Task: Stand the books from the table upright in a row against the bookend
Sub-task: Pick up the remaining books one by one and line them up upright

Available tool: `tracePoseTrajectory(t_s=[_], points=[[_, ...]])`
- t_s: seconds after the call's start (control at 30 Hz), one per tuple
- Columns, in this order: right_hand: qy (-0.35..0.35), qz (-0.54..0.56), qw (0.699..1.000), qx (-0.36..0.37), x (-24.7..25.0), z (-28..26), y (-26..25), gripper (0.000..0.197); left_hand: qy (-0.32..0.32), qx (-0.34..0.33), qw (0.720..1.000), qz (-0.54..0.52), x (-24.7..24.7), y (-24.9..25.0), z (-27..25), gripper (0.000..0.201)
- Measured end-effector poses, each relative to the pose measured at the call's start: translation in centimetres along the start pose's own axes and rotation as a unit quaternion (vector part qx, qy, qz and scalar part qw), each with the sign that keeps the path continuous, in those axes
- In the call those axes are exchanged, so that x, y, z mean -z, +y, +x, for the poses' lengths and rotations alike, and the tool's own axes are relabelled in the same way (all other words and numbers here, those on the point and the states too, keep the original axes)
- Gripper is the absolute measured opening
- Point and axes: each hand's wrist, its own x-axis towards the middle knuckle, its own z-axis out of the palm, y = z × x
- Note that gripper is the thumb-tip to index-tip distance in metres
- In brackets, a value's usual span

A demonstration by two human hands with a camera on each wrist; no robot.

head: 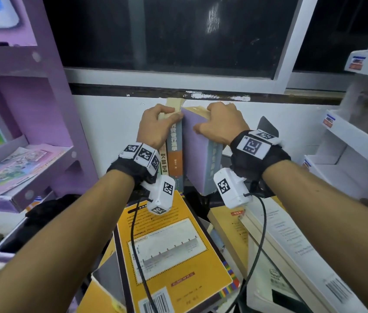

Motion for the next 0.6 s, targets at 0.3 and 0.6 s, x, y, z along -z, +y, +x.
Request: tracePoseTrajectory(t_s=[0.3, 0.6], points=[[-0.004, 0.006, 1.000, -0.019, -2.4, 0.9, -0.2, 0.023, -0.019, -0.009, 1.000, -0.013, 0.1, -1.0, 0.2, 0.031], [0.002, 0.030, 0.998, -0.050, -4.9, 1.3, -0.4, 0.027, -0.030, -0.034, 0.999, 0.009, 0.2, -1.3, 0.2, 0.030]])
